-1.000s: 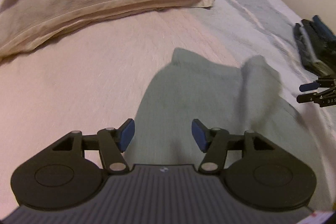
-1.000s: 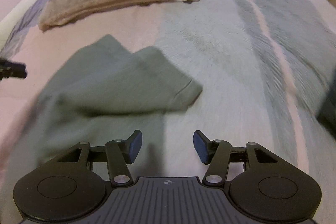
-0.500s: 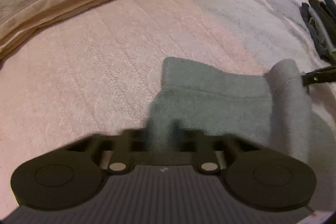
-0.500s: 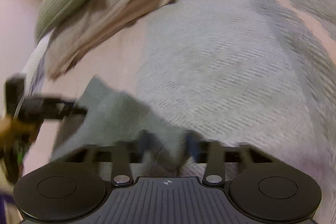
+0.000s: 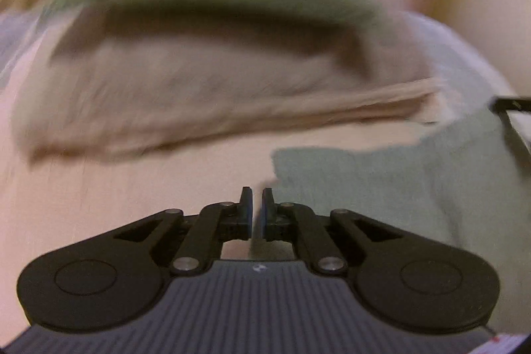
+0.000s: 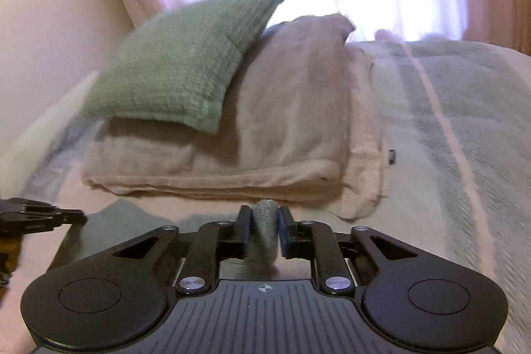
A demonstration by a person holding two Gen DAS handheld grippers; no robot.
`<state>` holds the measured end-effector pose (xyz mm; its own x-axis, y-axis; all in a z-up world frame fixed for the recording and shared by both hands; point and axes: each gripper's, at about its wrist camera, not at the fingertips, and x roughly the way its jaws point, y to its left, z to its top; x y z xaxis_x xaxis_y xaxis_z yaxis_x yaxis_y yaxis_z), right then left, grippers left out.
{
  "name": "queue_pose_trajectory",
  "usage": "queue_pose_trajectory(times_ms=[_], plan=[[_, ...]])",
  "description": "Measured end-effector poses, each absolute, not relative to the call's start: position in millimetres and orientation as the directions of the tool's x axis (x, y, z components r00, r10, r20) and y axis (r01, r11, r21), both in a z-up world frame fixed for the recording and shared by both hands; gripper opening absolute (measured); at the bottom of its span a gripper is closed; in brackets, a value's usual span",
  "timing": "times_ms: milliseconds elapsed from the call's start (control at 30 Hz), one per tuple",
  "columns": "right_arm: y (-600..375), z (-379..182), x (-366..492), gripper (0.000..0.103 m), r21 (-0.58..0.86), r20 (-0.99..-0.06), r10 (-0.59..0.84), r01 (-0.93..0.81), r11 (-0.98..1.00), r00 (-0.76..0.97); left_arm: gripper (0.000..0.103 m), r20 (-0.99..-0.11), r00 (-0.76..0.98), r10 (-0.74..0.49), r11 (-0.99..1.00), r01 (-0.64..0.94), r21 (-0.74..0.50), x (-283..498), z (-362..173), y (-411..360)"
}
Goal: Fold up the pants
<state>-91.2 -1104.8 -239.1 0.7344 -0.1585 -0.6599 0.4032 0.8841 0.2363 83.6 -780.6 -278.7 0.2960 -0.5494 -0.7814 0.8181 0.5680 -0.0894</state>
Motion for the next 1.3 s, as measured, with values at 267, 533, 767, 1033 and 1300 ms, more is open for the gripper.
queue_pose_trajectory(times_ms=[267,533,767,1033,1300], plan=[[-1059,-310,-155,0.055,0.316,-0.741,-0.107,0.486,0.815,0.662,0.010,-0.814,0.211,-0.541,0.593,0.782,-0.191,47,-315,-718],[-977,-351,-263,0.055,0.437,-0.788,0.046,0.506,0.744,0.614,0.010,-0.903,0.071,-0.423,0.550,0.813,-0.194,-56,-353,-644],[-936,-325,-320,0.055,0.399,-0.809,0.021,0.523,0.753,0.588,0.012,-0.947,0.063,-0.315,0.620,0.769,-0.155,-126,-343,-559],[-847,-317,-396,0.055,0.418,-0.855,0.109,0.549,0.724,0.507,0.013,-0.973,0.021,-0.232,0.687,0.711,-0.149,-213,-326,-465],[-716,-305,-451,0.055,0.347,-0.884,0.076,0.539,0.767,0.461,0.013,-0.954,0.004,-0.300,0.486,0.861,-0.149,-281,-305,-403]])
